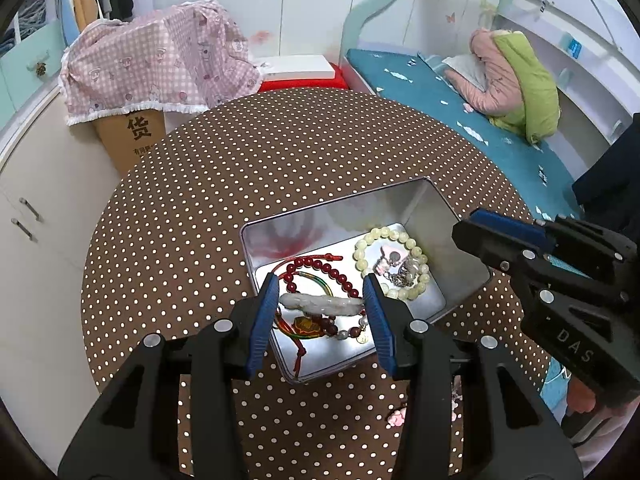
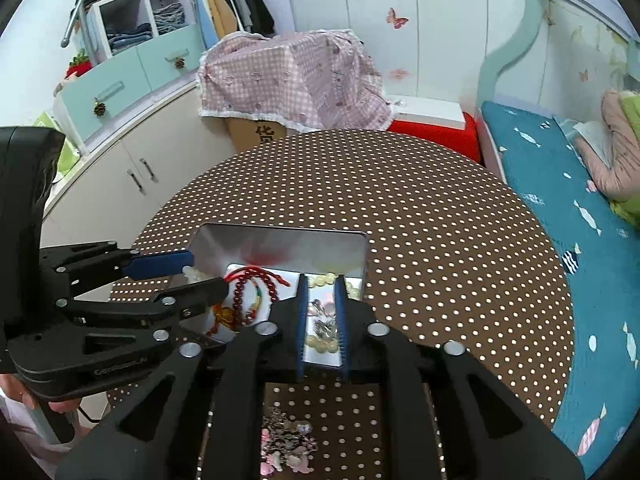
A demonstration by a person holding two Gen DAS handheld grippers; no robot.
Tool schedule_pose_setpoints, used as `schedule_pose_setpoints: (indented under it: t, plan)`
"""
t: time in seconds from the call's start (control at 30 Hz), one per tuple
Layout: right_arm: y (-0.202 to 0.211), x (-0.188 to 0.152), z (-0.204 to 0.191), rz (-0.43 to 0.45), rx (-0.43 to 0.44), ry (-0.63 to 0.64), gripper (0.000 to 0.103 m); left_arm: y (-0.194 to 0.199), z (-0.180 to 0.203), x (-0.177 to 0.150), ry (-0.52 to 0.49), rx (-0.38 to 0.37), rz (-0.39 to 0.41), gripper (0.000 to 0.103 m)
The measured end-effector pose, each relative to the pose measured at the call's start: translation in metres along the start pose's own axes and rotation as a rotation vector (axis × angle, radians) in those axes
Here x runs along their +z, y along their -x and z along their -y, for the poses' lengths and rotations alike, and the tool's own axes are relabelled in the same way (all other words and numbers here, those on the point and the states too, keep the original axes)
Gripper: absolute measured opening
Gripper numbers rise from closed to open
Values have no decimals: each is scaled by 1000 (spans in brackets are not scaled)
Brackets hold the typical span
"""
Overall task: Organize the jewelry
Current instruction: 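Carry the pendant chain over the grey box, lower it and open both grippers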
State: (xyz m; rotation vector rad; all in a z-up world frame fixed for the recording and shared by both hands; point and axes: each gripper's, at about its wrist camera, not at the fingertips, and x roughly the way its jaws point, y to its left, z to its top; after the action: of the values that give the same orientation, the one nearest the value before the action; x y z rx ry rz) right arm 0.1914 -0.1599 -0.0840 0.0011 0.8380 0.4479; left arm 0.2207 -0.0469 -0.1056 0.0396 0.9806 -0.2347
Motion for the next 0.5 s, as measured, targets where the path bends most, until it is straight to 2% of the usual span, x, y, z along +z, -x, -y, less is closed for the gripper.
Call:
schedule_pose_setpoints:
  t: [0.07, 0.1, 0.43, 0.5]
  plan:
    - [2, -1, 3, 3, -10, -7, 27, 2, 1, 0, 1, 3, 5, 46]
    - [4, -1, 4, 6, -13, -10, 28, 3, 0, -1, 1, 4, 8, 49]
    - [17, -9, 4, 22, -29, -13, 29, 16, 2, -11, 3, 17, 25, 49]
    - [19, -10, 4, 25, -32, -10, 30, 19, 3, -12, 4, 20, 27, 52]
